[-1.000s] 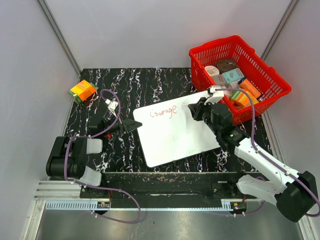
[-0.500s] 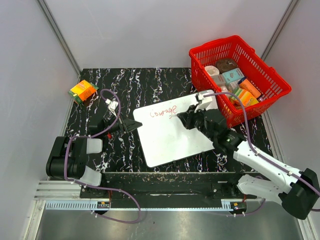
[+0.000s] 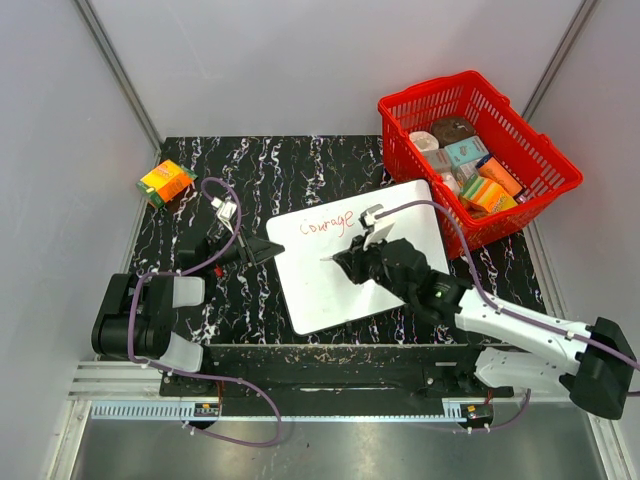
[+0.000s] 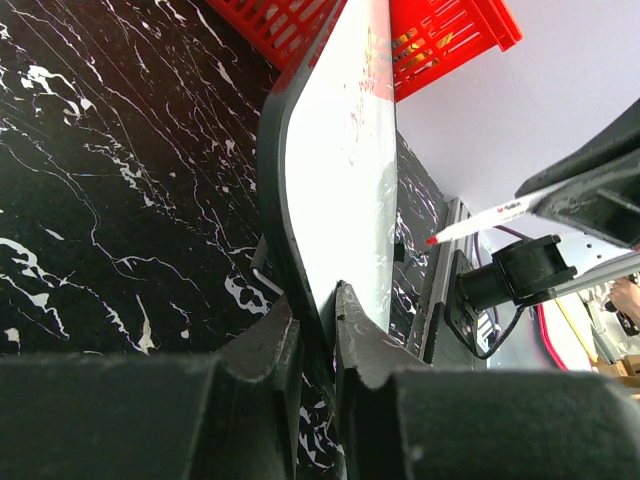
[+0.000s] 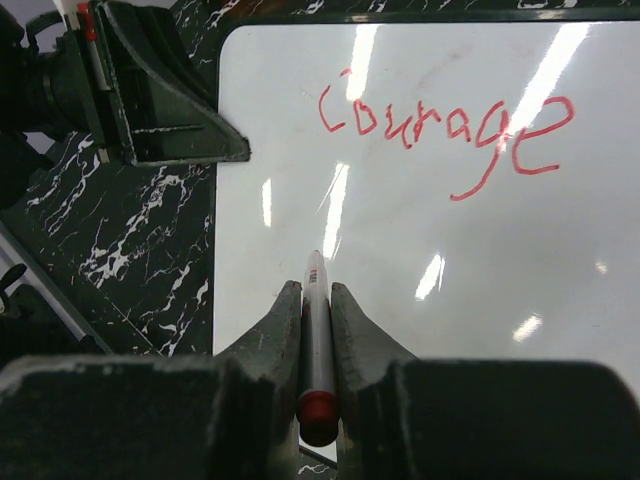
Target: Write a sentence on the whiteboard
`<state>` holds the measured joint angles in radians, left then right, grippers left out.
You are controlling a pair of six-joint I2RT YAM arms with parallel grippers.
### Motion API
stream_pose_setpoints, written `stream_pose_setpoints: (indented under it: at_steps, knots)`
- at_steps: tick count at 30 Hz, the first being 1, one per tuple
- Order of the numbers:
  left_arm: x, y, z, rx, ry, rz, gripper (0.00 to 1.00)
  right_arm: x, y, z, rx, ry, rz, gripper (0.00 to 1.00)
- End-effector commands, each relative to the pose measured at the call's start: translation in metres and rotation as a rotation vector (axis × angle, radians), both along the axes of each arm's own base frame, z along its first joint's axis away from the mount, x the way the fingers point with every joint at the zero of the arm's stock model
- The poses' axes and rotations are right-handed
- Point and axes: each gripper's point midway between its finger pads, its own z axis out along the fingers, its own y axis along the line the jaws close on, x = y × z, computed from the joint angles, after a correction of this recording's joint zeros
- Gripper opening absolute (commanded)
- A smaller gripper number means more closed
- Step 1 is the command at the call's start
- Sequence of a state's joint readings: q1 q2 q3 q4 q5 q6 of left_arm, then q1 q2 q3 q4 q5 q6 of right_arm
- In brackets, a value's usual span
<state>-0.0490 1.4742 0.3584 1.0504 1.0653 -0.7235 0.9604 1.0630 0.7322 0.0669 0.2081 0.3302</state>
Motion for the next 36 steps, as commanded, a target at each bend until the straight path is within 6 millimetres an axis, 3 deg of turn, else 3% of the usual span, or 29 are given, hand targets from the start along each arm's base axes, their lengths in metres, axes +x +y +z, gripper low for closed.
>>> stream_pose_setpoints:
  at_steps: [1,15,36]
  knots:
    - [0.002,-0.011,0.004,0.068,-0.184,-0.045,0.0,-0.001,0.013,0.009,0.029,-0.04,-0.019,0.0]
    - [0.002,-0.012,0.004,0.069,-0.187,-0.048,0.0,0.007,0.02,-0.011,-0.029,-0.03,-0.066,0.0]
    - [0.001,-0.013,0.004,0.069,-0.186,-0.049,0.0,0.011,-0.006,-0.019,-0.103,-0.044,-0.151,0.0]
